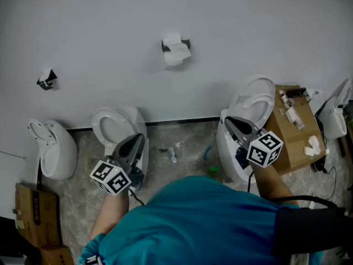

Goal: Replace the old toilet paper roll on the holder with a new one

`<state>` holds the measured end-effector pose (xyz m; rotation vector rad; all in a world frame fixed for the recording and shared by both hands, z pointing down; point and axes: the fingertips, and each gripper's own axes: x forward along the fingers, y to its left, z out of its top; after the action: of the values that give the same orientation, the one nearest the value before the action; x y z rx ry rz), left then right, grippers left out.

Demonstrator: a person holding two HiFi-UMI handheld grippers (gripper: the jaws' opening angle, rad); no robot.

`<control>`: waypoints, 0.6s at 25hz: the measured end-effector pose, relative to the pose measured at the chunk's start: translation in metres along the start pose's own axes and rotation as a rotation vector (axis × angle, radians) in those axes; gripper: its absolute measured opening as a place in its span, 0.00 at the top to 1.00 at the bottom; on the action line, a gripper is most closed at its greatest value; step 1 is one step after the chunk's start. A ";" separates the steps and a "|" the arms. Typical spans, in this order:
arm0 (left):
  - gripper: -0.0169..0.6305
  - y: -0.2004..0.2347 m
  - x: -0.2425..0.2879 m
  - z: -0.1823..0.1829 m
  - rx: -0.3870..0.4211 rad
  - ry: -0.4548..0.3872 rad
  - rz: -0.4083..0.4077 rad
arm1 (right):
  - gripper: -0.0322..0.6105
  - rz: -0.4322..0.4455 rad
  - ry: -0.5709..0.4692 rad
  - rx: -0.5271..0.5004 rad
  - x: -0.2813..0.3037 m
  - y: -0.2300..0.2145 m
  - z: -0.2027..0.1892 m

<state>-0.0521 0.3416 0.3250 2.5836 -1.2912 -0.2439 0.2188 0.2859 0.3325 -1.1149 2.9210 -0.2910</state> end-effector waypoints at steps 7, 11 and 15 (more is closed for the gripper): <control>0.96 0.001 0.003 -0.001 0.004 0.000 -0.006 | 0.95 0.008 -0.004 -0.001 0.002 -0.001 0.001; 0.96 0.001 0.009 -0.001 0.006 0.012 -0.004 | 0.95 0.014 -0.003 -0.003 0.003 -0.007 0.002; 0.96 -0.001 0.018 -0.002 0.008 0.004 -0.011 | 0.95 0.026 -0.007 0.026 0.003 -0.014 0.005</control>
<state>-0.0406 0.3282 0.3261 2.5969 -1.2791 -0.2362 0.2265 0.2726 0.3306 -1.0721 2.9137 -0.3234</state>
